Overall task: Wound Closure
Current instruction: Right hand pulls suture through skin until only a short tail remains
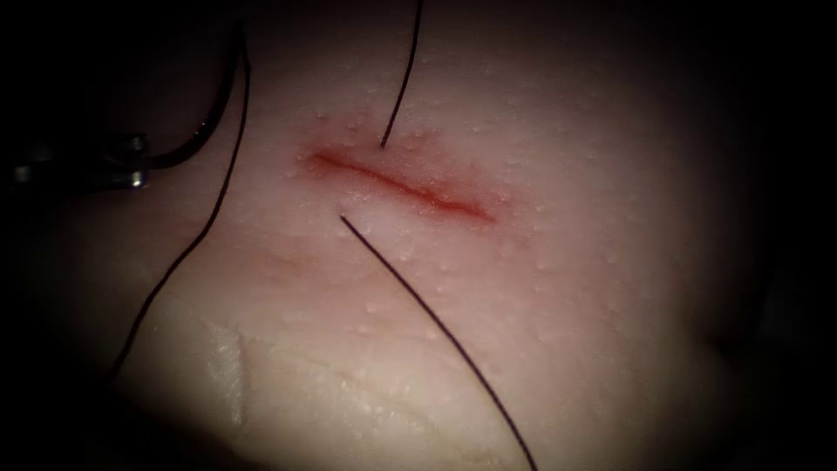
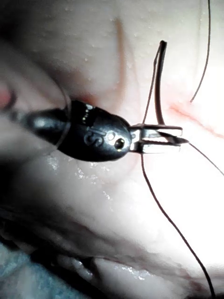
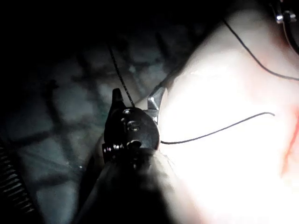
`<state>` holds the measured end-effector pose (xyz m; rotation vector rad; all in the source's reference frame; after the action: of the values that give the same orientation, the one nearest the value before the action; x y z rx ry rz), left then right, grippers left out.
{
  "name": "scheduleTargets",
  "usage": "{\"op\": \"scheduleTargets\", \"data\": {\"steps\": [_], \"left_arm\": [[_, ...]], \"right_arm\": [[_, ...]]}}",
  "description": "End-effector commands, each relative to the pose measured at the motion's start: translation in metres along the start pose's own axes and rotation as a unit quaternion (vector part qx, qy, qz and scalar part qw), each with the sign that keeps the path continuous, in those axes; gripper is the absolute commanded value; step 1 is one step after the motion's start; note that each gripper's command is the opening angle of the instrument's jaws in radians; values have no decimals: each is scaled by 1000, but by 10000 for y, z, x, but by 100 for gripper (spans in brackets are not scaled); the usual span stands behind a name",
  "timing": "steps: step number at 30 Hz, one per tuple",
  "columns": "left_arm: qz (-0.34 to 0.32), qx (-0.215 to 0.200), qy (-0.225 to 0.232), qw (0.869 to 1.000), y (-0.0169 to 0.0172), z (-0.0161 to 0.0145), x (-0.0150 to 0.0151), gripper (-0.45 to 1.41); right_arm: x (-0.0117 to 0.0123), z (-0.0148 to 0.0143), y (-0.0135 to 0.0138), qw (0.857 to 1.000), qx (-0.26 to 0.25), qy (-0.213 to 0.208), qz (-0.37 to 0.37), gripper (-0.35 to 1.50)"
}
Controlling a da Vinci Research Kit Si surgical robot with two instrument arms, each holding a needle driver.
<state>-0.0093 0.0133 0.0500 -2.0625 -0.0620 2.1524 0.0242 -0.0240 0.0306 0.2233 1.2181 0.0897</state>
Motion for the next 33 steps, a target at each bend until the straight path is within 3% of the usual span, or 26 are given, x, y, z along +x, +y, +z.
{"op": "scheduleTargets", "data": {"steps": [1,14,17,21,25,33], "left_arm": [[1,0,1,1000,8,5,-6,-45],[4,1,0,1000,11,5,-4,-45],[4,1,0,1000,11,6,-4,-45],[4,1,0,1000,12,6,-4,-45],[4,2,0,1000,13,7,-4,-45],[5,3,-2,1000,16,8,-5,-45]], "right_arm": [[-2,-1,-2,1000,1,4,3,138],[20,-50,38,998,-20,54,31,131],[27,-59,57,997,-33,63,42,130],[32,-66,89,996,-64,45,41,130],[23,-49,121,996,-83,32,27,136],[-21,9,142,997,-75,21,2,135]]}}
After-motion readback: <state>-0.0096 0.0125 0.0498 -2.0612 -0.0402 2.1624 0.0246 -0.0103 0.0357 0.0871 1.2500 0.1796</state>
